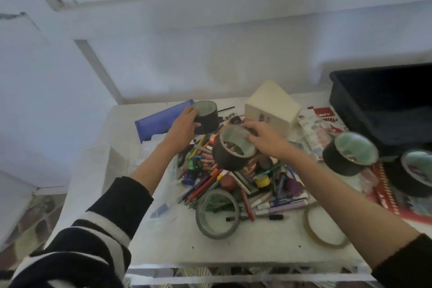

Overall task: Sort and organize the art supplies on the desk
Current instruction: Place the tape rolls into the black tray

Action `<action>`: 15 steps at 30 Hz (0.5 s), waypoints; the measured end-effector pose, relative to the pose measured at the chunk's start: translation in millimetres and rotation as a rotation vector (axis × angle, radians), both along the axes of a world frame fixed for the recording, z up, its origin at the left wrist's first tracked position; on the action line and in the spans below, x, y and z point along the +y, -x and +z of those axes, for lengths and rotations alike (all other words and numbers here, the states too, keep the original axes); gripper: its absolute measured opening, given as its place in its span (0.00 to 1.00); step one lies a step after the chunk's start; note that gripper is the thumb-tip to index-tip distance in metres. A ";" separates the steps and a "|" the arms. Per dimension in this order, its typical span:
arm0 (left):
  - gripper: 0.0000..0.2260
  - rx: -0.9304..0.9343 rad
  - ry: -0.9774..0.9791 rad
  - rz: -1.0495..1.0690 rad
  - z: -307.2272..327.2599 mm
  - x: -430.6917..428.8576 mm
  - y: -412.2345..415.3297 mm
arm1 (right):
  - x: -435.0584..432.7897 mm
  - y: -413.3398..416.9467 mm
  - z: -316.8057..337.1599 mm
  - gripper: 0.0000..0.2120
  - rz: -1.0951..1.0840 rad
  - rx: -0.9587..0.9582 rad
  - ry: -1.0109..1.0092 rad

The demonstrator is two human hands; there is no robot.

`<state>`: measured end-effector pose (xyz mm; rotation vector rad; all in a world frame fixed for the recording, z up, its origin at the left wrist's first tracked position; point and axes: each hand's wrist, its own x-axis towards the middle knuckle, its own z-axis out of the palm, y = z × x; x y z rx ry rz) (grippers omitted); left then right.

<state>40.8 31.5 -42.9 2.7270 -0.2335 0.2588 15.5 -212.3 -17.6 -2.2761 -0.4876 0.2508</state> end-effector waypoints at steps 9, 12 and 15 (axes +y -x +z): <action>0.05 -0.229 0.192 -0.204 46.8 -72.5 -7.6 | -98.6 -8.3 51.4 0.11 -0.543 0.120 -0.458; 0.05 -0.241 0.254 -0.293 56.0 -124.3 -17.2 | -148.4 -12.9 60.2 0.10 -0.669 0.101 -0.534; 0.06 -0.253 0.283 -0.362 58.2 -173.9 -32.5 | -197.2 -19.5 61.4 0.08 -0.784 0.091 -0.555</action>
